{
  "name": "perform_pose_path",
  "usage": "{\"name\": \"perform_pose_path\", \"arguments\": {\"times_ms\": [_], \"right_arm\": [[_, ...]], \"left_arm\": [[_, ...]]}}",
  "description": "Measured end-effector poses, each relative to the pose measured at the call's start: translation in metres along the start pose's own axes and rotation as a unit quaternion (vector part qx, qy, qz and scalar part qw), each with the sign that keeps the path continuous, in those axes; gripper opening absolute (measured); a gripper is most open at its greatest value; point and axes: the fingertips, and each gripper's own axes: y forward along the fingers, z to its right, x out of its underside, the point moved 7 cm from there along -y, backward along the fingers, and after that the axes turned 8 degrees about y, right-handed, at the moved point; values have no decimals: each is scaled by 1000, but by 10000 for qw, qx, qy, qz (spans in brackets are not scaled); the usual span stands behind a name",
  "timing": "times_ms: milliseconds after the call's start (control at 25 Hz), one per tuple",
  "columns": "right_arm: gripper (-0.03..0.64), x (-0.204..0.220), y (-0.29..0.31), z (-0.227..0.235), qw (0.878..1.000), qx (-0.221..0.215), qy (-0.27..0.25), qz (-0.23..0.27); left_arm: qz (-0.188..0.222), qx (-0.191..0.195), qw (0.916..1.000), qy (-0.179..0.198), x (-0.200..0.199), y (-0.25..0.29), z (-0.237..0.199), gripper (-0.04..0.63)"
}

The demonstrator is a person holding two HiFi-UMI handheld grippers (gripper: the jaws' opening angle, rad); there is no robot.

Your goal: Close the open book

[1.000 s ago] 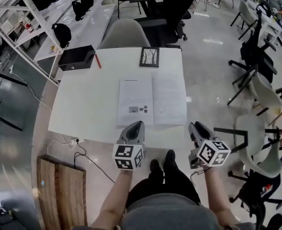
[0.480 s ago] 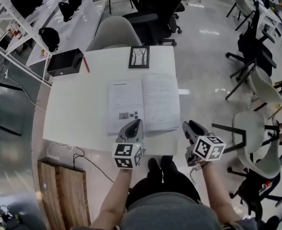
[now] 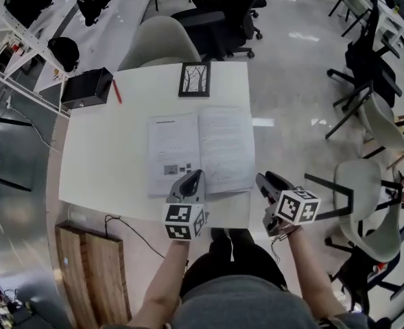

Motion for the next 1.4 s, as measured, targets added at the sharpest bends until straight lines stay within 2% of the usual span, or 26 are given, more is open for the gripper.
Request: {"name": "perform_pose_path", "arguments": {"times_ms": [160,520,1080,1400], "right_arm": [[166,1,6,5,9999,-43,84,-134],[184,1,18,9,9986,-247,145,-453],[215,7,37,21,9946,-335,285,-939],[210,12,45,27,9881,-678,739,-1169]], "left_arm": [[-317,89,9995,35,7,10,6,8],[-763,-52,9961,438,11,20,15,8],[-912,-46,9942,561,14,25,15,8],[-901,-38,9946,522,15,25,15,8]]}}
